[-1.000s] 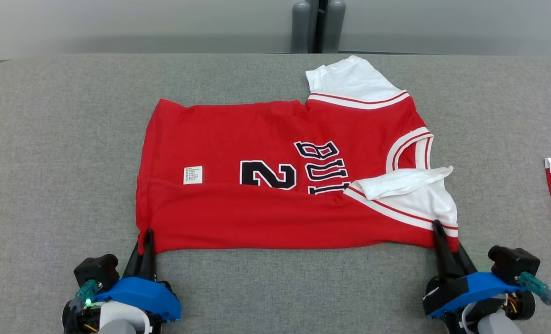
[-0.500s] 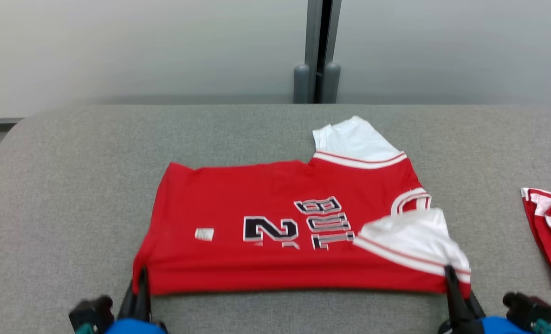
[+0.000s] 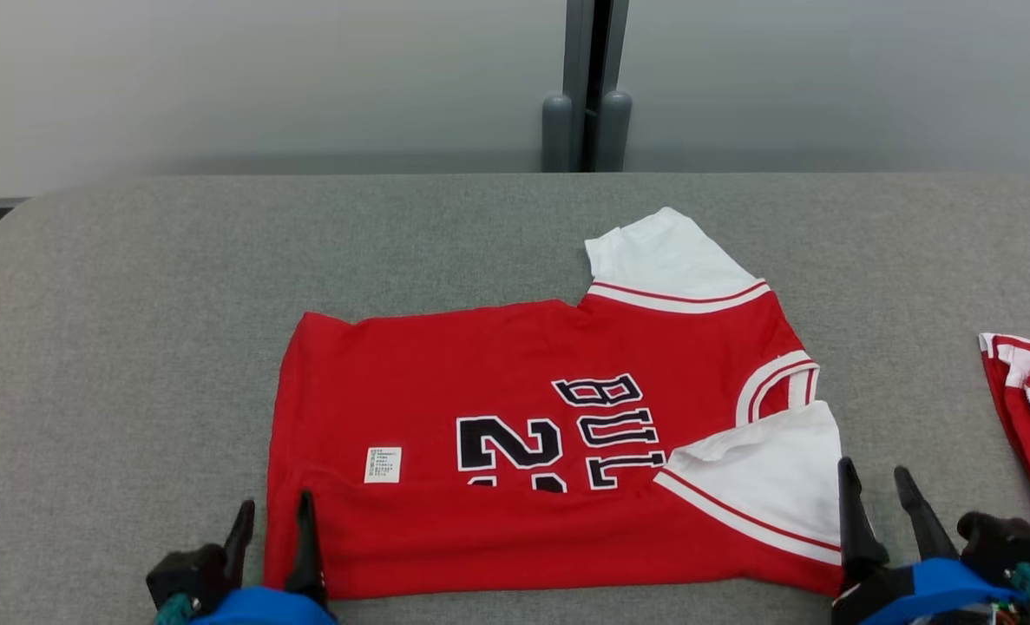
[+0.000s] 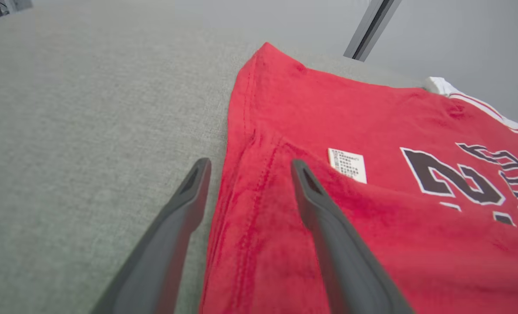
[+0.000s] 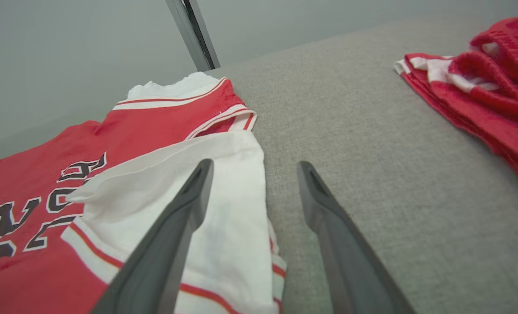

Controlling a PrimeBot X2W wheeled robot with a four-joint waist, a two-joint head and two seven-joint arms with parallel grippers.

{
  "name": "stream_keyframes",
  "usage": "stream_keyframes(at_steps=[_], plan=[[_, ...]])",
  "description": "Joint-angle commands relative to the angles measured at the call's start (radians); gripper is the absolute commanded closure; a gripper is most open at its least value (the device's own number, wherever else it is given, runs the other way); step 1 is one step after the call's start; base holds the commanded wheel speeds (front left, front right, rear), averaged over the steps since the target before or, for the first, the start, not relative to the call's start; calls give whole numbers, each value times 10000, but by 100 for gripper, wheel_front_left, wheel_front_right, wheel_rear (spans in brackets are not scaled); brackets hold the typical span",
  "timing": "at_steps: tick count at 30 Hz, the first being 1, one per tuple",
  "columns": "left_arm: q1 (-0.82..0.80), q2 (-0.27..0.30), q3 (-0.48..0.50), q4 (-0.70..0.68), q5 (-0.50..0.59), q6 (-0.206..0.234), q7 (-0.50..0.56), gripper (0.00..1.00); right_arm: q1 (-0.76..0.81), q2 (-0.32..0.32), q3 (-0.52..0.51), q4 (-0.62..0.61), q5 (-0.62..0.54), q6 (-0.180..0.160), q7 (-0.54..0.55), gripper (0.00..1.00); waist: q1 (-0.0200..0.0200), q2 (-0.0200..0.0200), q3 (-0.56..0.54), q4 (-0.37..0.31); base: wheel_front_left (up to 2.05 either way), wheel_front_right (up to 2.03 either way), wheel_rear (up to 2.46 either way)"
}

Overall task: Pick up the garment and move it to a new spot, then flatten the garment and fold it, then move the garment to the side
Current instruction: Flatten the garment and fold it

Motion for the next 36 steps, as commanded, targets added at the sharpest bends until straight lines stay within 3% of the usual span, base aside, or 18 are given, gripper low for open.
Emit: stream_keyframes(at_steps=[1, 6, 12, 23, 24, 26, 28, 29, 31, 32, 33, 36], plan=[[-596, 14, 171, -152, 248, 43, 1, 0, -417, -37, -145, -175, -350, 0, -31, 0, 1, 0, 348, 146, 0, 0, 0], [-2349, 340, 272, 355, 641, -77, 1, 0, -1357, -29, -335, -377, -1043, 0, -31, 0, 1, 0, 992, 160, 0, 0, 0], [-4689, 985, 107, 2229, 752, -181, 467, 0, -2490, -51, 110, -151, -1456, 0, -31, 0, 1, 0, 1634, -83, 0, 0, 0], [-6596, 1301, -344, 4340, 583, -338, 549, 0, -3724, -380, 721, 137, -1510, 0, -33, 0, 1, 0, 2263, -374, 0, 0, 0], [-6693, 1327, -384, 4511, 584, -343, 527, 3, -3861, -433, 803, 155, -1526, 0, -33, 0, 1, 0, 2306, -391, 0, 0, 0], [-6844, 1321, -501, 4793, 570, -359, 487, 25, -4145, -555, 975, 236, -1513, 0, -33, 0, 1, 0, 2377, -413, 0, 0, 0], [-6955, 1304, -617, 5050, 553, -371, 459, 36, -4479, -704, 1169, 352, -1475, 0, -21, 0, 1, 0, 2450, -415, 0, 0, 0], [-7010, 1288, -668, 5160, 530, -369, 455, 53, -4671, -783, 1266, 395, -1462, 0, 24, 0, 1, 0, 2489, -409, 0, 0, 0], [-7119, 1259, -810, 5338, 500, -376, 409, 72, -5057, -949, 1443, 515, -1435, 0, 168, 0, 1, 0, 2562, -370, 0, 0, 0], [-7170, 1232, -923, 5399, 521, -353, 372, 94, -5252, -1032, 1517, 578, -1433, 0, 280, 0, 1, 0, 2599, -341, 0, 0, 0], [-7226, 1207, -1001, 5471, 516, -350, 372, 100, -5453, -1129, 1591, 640, -1448, 0, 429, 0, 1, 0, 2645, -300, 0, 0, 0], [-7387, 1202, -1202, 5704, 471, -349, 355, 100, -6126, -1370, 1864, 902, -1508, 0, 1042, 0, 1, 0, 2771, -154, 0, 0, 0]])
